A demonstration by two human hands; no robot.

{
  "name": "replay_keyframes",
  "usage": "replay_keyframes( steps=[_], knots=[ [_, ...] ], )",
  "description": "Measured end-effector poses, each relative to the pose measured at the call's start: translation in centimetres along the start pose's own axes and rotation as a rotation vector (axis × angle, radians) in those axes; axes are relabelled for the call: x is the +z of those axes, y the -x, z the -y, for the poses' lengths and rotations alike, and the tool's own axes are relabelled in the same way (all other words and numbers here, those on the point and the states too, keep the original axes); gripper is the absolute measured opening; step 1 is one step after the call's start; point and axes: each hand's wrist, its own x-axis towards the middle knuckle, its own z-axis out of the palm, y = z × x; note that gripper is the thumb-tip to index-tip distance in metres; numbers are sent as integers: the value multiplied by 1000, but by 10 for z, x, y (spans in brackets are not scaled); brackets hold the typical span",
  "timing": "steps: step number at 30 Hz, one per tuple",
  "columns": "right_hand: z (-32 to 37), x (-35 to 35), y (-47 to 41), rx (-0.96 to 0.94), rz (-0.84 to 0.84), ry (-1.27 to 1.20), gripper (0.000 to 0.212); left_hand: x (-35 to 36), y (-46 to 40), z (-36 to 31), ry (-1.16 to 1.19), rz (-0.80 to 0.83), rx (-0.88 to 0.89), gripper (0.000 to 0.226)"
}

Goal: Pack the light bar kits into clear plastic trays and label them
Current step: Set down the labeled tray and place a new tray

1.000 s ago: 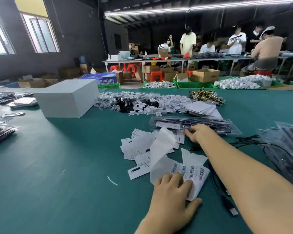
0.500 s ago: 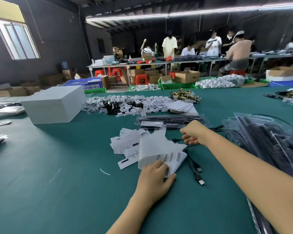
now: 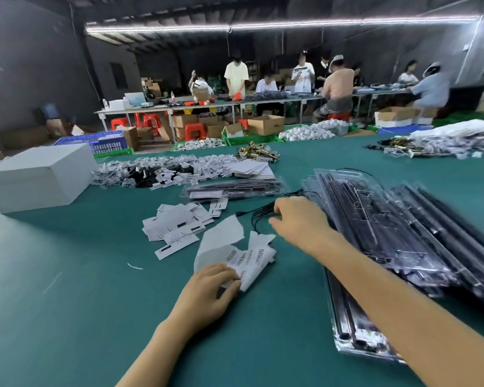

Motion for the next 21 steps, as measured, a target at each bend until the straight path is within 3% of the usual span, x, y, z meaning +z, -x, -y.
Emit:
replay_keyframes(
  steps=[2,4,6,9,21],
  knots=[
    [-18,-13,-10,158,-72,191,34,-1,2,0,25,-16,-76,25],
    [-39,-20,-18,410,75,283,80,-1,3,-2,11,-20,-118,20],
    [-57,-15,-22,571,221,243,104,-1,3,-3,3,-29,-142,21],
    [-69,9,-18,627,293,257,99,-3,4,-1,-4,-49,-188,23],
    [-50,13,-11,380,260,365,70,-3,2,6,84,-12,-232,18]
  ],
)
